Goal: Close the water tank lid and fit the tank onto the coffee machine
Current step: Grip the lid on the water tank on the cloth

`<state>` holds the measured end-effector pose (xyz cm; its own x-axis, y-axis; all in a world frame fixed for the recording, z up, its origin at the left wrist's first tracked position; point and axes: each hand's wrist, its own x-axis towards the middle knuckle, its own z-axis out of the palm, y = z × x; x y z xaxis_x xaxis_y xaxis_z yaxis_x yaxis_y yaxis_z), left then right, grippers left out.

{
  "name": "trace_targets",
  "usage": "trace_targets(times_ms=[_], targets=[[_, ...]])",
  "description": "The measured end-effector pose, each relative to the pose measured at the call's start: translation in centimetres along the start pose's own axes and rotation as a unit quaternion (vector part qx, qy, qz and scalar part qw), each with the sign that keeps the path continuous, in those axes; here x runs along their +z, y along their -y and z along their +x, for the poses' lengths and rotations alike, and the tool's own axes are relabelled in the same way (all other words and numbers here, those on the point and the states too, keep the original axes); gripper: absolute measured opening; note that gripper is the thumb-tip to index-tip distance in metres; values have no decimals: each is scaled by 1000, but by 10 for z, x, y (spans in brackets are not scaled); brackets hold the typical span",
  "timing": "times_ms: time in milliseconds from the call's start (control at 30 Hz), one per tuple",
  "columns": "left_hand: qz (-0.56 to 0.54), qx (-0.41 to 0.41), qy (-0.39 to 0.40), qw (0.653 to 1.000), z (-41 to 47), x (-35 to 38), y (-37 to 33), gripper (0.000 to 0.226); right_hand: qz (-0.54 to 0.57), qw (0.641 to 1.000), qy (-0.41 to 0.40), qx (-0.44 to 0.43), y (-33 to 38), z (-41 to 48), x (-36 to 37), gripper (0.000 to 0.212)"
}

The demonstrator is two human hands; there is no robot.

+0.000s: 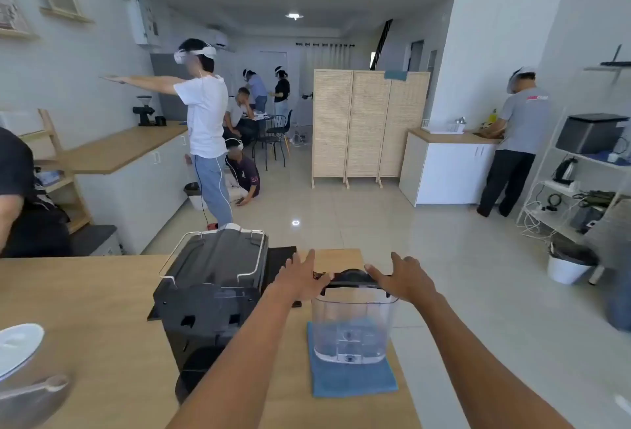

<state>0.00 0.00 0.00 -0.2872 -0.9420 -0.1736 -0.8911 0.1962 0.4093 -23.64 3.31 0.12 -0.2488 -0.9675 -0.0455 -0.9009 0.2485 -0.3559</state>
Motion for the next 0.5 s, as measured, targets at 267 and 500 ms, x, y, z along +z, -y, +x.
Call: trace_targets(times_ms=[267,500], targets=[[-152,-89,25,984,17,25,7,91,78,996,18,27,-22,9,23,96],[-331,-123,25,935,34,46,3,110,202,978,39,35,-30,11,31,72]])
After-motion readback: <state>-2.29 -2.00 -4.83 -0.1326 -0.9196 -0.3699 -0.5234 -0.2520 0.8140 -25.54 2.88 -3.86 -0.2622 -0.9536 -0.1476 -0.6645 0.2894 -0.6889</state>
